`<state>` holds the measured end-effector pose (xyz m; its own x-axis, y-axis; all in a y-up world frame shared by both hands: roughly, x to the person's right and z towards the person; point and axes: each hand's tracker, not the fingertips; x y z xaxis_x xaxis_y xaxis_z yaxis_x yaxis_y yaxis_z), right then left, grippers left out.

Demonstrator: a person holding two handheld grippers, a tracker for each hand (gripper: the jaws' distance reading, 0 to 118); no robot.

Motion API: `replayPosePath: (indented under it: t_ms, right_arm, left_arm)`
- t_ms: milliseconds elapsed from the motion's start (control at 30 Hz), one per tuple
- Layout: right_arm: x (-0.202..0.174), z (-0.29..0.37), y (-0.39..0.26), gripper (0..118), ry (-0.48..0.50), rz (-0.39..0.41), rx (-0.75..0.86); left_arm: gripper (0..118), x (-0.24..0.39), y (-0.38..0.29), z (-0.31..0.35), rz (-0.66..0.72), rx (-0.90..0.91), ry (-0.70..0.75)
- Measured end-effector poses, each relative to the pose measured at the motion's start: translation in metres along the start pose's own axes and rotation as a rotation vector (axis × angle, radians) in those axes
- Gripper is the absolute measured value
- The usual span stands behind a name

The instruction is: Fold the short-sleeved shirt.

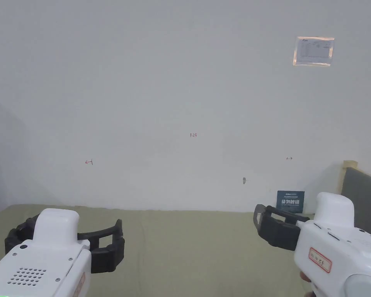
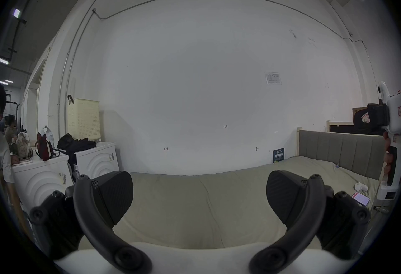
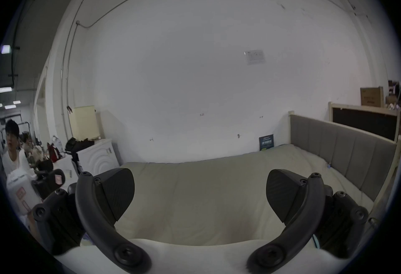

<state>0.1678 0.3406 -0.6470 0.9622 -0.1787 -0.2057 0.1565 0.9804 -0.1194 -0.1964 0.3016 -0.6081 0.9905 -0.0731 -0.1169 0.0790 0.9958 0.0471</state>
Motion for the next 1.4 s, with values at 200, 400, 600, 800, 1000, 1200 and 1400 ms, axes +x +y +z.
replayPosePath:
  t_ms: [200, 400, 600, 800, 1000, 1200, 1400]
  right_arm:
    - [0.001, -0.001, -0.007, 118, -0.003, 0.109, 0.067]
    - [0.0, 0.001, -0.015, 118, 0.048, 0.153, 0.092]
    - [-0.004, 0.0, -0.017, 118, 0.026, 0.214, 0.104]
    - [-0.003, -0.001, -0.018, 118, 0.018, 0.222, 0.109]
    - [-0.003, -0.001, -0.018, 118, 0.012, 0.243, 0.117]
    - [-0.004, -0.002, -0.02, 118, 0.015, 0.239, 0.115]
    - [-0.004, -0.002, -0.021, 118, 0.016, 0.242, 0.114]
  left_arm:
    - [118, 0.002, 0.0, 0.0, 0.004, 0.001, 0.002]
    - [118, 0.004, 0.0, -0.002, 0.001, -0.002, 0.007]
    - [118, 0.006, 0.0, -0.002, -0.002, -0.004, -0.003]
    - [118, 0.007, -0.002, -0.002, -0.002, -0.016, -0.008]
    - [118, 0.007, -0.002, -0.003, 0.002, -0.018, -0.011]
    - [118, 0.009, -0.003, -0.002, -0.005, -0.018, -0.016]
    - [118, 0.009, -0.004, -0.001, -0.003, -0.019, -0.014]
